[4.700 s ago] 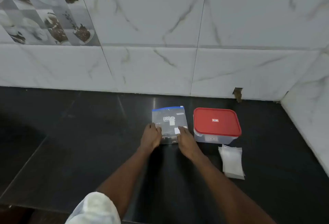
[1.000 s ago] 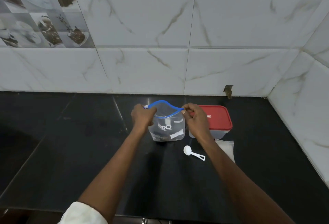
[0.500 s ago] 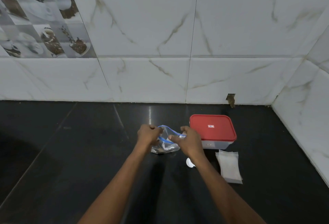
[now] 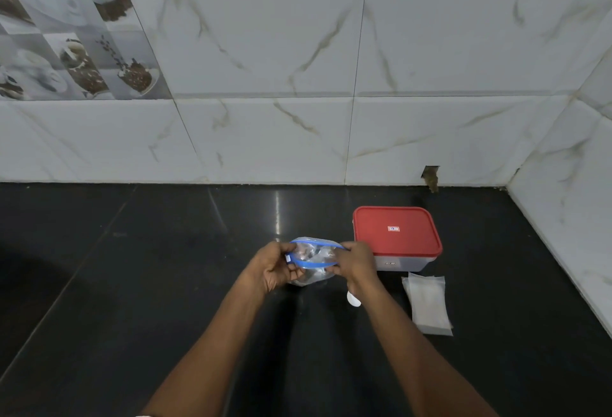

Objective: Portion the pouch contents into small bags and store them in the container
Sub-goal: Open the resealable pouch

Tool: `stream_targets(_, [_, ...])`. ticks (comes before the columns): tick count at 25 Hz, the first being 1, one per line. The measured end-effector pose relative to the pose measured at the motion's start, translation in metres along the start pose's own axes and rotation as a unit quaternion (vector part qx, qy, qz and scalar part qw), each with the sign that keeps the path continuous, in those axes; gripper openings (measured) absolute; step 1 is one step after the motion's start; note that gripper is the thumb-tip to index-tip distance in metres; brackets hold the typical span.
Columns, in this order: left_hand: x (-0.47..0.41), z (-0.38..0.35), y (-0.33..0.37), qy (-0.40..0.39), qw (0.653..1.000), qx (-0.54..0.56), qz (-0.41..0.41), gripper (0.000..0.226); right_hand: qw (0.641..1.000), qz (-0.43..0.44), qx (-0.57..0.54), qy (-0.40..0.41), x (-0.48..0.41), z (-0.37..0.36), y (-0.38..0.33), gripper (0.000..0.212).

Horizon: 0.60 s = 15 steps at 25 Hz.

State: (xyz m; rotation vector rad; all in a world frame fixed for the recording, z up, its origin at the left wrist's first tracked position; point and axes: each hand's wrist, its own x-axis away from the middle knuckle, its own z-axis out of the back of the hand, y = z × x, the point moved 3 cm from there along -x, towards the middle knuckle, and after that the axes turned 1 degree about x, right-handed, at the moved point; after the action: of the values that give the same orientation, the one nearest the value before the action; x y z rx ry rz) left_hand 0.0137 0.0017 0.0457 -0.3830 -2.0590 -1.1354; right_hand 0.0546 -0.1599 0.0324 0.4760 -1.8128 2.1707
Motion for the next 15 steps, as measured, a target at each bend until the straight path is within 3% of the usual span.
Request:
stream_targets(2, [-0.004, 0.005, -0.006, -0.012, 0.999, 0.022, 0.036, 0.021, 0.984, -0.101, -0.135, -0.060, -0.002, -0.004, 0.003, 0.013])
stream_targets(6, [-0.014, 0.010, -0.011, -0.020, 0.997, 0.052, 0.051, 0.019, 0.945, -0.199, -0.216, -0.147, 0.000, -0.005, 0.014, 0.016])
stream_targets(11, [-0.017, 0.011, -0.013, -0.023, 0.987, 0.144, 0.063, 0.018, 0.913, -0.221, -0.275, -0.205, 0.006, -0.001, 0.025, 0.013])
stream_targets(15, [-0.021, 0.017, -0.027, -0.079, 0.984, 0.135, 0.090, 0.027, 0.900, -0.230, -0.306, -0.209, 0.002, -0.002, 0.021, 0.016])
